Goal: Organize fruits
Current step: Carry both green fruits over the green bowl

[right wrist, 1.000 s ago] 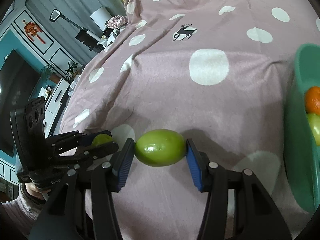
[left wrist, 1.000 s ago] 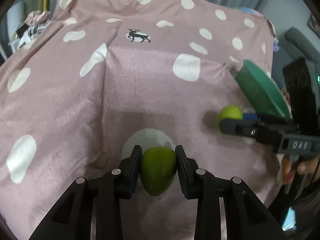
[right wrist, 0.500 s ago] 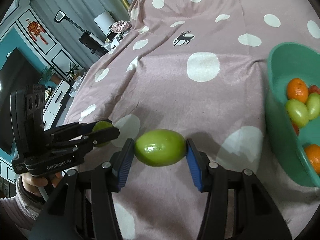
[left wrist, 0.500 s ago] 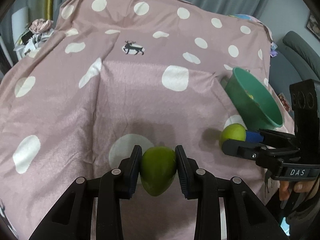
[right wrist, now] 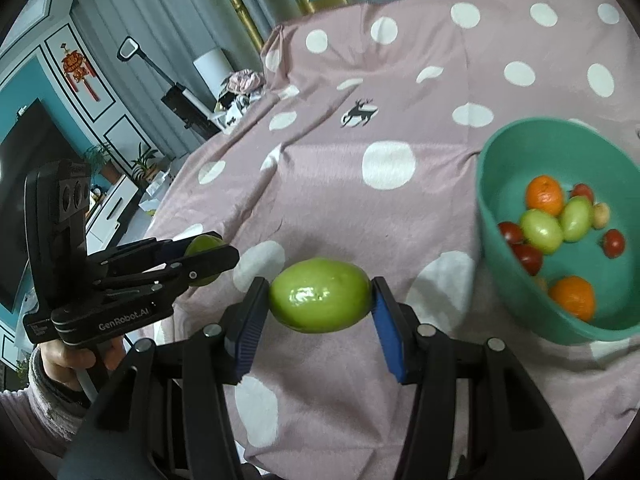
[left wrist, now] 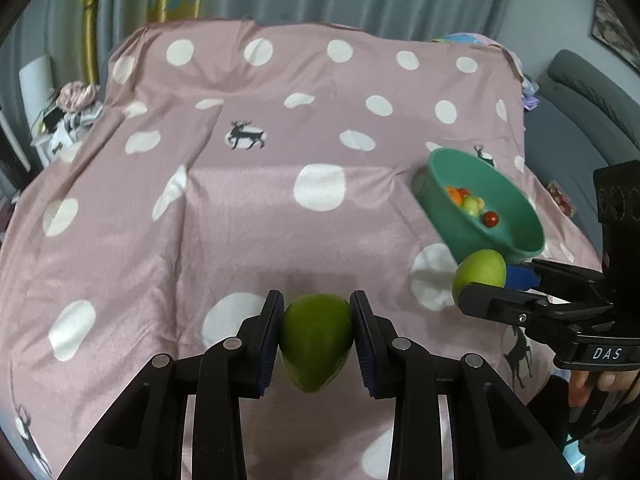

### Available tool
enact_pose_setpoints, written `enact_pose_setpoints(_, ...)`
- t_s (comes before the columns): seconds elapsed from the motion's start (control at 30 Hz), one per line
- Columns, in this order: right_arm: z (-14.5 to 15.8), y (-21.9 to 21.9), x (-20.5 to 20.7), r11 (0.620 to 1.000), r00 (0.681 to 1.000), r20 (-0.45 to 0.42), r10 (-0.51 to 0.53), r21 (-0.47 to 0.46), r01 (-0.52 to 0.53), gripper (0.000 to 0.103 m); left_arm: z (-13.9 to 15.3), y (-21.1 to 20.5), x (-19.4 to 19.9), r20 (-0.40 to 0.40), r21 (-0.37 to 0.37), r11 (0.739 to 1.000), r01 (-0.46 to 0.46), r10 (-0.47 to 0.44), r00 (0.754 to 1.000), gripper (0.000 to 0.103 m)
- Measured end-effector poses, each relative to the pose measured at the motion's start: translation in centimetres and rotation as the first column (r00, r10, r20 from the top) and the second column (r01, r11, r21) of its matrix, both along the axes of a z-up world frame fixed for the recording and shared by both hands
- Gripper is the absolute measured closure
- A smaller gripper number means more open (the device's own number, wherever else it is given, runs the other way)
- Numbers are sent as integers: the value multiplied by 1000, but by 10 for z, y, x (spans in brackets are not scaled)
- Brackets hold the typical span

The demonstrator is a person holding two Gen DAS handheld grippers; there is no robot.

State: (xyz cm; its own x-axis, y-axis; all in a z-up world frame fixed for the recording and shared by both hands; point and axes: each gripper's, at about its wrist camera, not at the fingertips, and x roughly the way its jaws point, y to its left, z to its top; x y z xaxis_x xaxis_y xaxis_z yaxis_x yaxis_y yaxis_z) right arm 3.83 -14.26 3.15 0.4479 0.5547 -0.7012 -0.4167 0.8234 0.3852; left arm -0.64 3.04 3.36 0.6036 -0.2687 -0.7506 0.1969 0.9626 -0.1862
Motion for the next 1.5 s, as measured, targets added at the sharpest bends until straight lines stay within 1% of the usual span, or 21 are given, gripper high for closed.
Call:
enact_pose_setpoints(0.3,18,-29,-10,998,996,62,-68,21,67,51,21,-30,3,63,36,998,48,-50,997,69)
enact_pose_setpoints(0.7,30,-73,-10,984,979,106,-176,46,172,51,33,-75,22,90,80,989,123,-130,987,69)
enact_pose_setpoints(1.17,27,-126,-6,951,943,121,-309,64,303,51,39,-139,48,97,103,966,236,-246,965,69)
enact_pose_setpoints(1.5,22,-152,-4,928,920,117,-373,75,366,51,32,-169,70,74,103,954,282,-290,954,69)
